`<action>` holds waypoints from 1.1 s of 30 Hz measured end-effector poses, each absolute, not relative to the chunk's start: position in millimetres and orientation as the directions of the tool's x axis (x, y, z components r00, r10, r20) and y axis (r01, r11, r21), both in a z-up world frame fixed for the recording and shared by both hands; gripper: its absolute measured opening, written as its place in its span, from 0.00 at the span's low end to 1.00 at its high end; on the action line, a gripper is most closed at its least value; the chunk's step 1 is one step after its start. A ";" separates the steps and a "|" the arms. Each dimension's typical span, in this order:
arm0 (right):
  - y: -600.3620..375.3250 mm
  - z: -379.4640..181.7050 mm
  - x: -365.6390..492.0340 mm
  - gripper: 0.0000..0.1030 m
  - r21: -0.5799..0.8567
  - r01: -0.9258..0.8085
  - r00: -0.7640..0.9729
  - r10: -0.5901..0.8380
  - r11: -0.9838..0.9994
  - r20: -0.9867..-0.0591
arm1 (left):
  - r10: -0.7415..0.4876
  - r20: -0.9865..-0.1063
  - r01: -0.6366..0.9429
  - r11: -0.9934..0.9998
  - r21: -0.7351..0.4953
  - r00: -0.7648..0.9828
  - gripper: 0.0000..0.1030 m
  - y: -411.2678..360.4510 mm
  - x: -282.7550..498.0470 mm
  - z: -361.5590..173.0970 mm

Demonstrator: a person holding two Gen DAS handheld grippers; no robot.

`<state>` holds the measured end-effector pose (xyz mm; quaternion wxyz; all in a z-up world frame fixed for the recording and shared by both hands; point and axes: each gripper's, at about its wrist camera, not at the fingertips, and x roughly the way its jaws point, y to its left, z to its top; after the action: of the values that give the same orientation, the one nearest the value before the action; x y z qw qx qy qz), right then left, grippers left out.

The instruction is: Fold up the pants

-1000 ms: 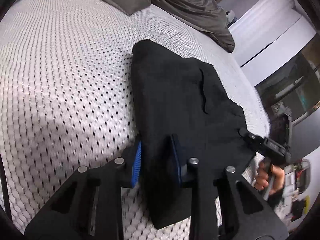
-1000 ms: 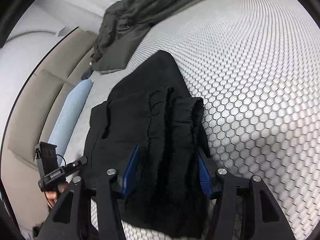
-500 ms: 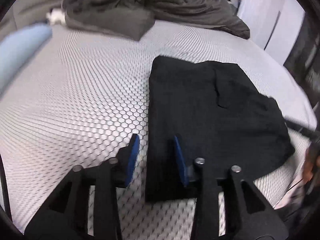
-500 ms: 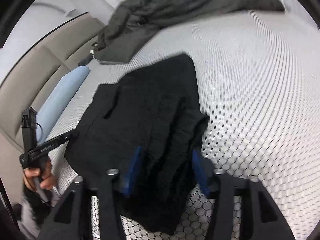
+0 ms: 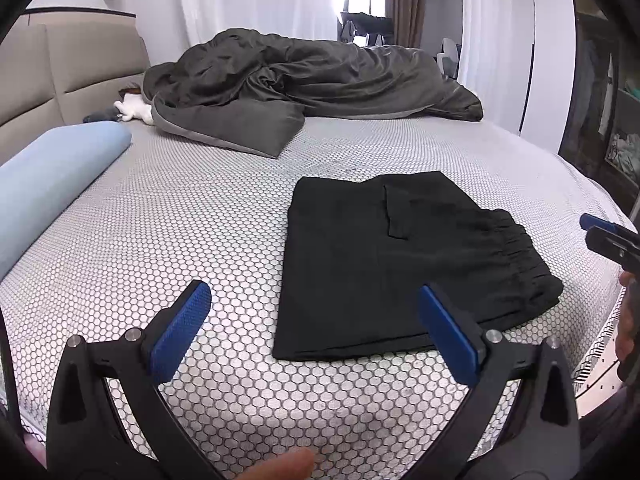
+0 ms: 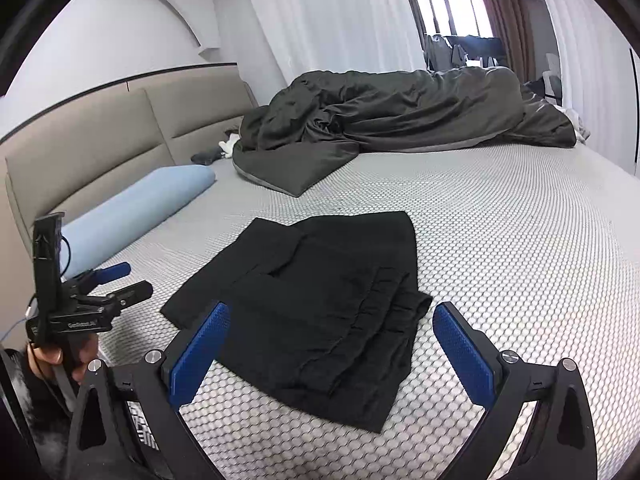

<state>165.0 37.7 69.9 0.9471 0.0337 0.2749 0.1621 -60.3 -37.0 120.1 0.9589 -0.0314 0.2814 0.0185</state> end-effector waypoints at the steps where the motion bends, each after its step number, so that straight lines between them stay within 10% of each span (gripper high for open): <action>1: 40.0 69.0 163.1 1.00 0.143 -0.290 0.800 0.322 0.946 -0.506 | 0.022 -0.537 -0.055 0.997 -0.047 0.844 0.99 -37.4 -63.6 120.9; 33: 19.9 70.2 118.8 1.00 0.101 -0.243 0.857 0.262 0.965 -0.443 | -0.012 -0.529 -0.010 0.999 -0.039 0.849 0.99 -40.1 -58.8 111.1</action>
<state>118.8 19.9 70.2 0.9635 0.0205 0.2326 0.1310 -58.8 -40.1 111.1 0.9612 -0.0201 0.2752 -0.0006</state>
